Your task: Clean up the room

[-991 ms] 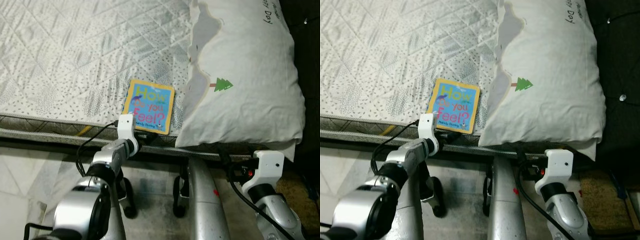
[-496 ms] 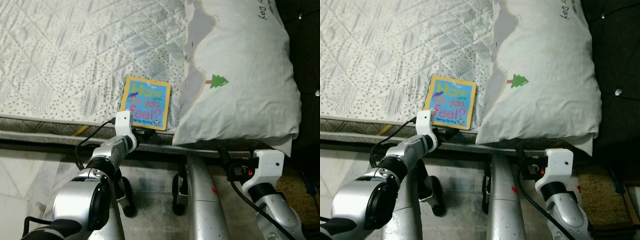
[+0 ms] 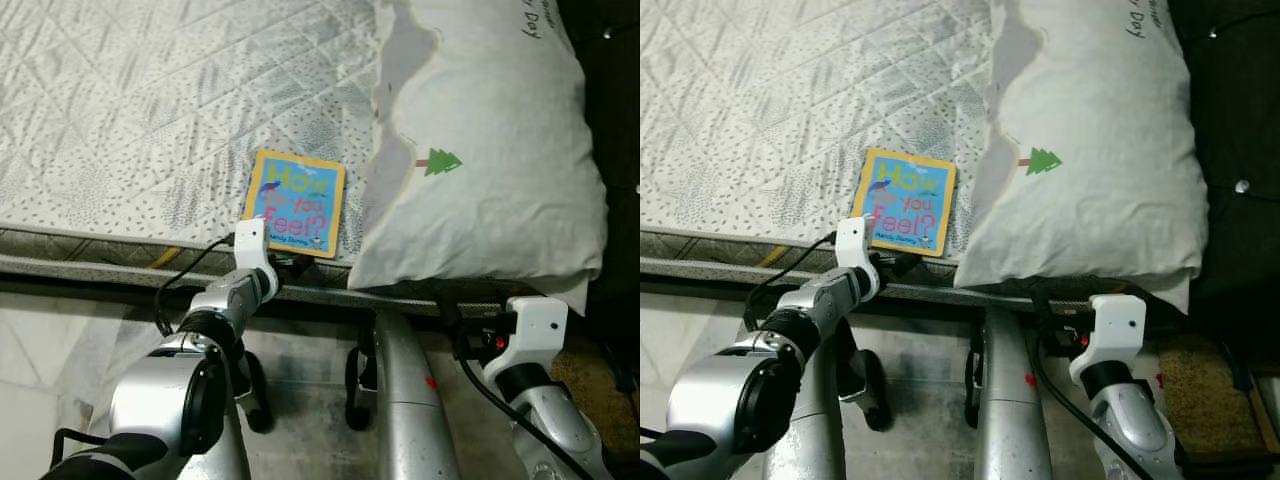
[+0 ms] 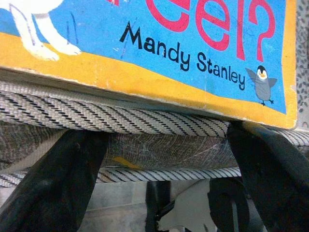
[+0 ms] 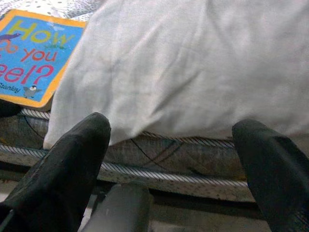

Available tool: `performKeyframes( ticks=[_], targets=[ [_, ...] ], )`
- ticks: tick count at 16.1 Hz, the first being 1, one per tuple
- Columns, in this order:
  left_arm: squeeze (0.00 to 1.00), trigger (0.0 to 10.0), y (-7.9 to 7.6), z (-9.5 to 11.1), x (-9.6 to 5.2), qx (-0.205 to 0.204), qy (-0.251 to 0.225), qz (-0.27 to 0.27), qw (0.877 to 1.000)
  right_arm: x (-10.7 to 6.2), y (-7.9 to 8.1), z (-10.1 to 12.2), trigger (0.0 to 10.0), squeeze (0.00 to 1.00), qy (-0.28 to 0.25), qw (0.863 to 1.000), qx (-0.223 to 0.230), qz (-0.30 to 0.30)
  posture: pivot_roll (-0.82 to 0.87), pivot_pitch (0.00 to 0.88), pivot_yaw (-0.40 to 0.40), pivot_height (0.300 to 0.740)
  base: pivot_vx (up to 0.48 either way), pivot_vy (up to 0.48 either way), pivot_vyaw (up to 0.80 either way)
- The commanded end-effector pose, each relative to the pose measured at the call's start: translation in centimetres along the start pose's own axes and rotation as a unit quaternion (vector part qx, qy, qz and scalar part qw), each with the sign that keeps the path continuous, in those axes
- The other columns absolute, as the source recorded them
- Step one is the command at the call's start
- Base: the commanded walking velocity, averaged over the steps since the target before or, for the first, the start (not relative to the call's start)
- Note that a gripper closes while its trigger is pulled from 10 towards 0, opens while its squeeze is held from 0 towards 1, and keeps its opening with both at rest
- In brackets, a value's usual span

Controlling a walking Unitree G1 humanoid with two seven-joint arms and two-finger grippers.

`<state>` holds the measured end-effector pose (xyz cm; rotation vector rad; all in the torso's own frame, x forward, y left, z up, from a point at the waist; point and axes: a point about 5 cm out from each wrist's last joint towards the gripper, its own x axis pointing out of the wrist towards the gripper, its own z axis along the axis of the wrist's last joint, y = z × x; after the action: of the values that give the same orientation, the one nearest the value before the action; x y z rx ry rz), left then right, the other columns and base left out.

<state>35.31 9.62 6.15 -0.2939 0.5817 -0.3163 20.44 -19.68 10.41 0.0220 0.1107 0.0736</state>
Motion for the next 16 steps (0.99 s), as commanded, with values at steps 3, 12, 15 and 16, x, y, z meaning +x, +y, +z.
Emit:
performKeyframes(
  ticks=[3,12,15,16],
  targets=[
    [0.32,10.0,-1.7,-1.4,0.3,0.018,0.009,-0.044,0.999,0.5,-0.2,-0.6,10.0,0.0,0.01,1.0,0.001,-0.005,-0.2,0.302,-0.016,0.586,0.0,0.0,0.0],
    [0.12,10.0,-2.8,-4.2,-0.3,0.062,0.024,-0.097,0.993,2.5,1.0,-1.0,10.0,0.0,-0.005,1.0,0.015,0.011,-0.13,0.252,0.003,0.586,0.0,0.0,0.0],
    [0.06,10.0,-2.3,-3.7,-1.6,0.107,-0.023,-0.089,0.99,3.3,1.5,-1.1,10.0,0.0,-0.013,1.0,0.02,0.014,-0.1,0.221,0.015,0.586,0.0,0.0,0.0],
    [0.06,10.0,-2.1,-3.5,-1.9,0.115,-0.036,-0.085,0.989,3.4,1.4,-1.1,10.0,0.0,-0.014,1.0,0.02,0.013,-0.1,0.218,0.016,0.586,0.0,0.0,0.0]
  ],
)
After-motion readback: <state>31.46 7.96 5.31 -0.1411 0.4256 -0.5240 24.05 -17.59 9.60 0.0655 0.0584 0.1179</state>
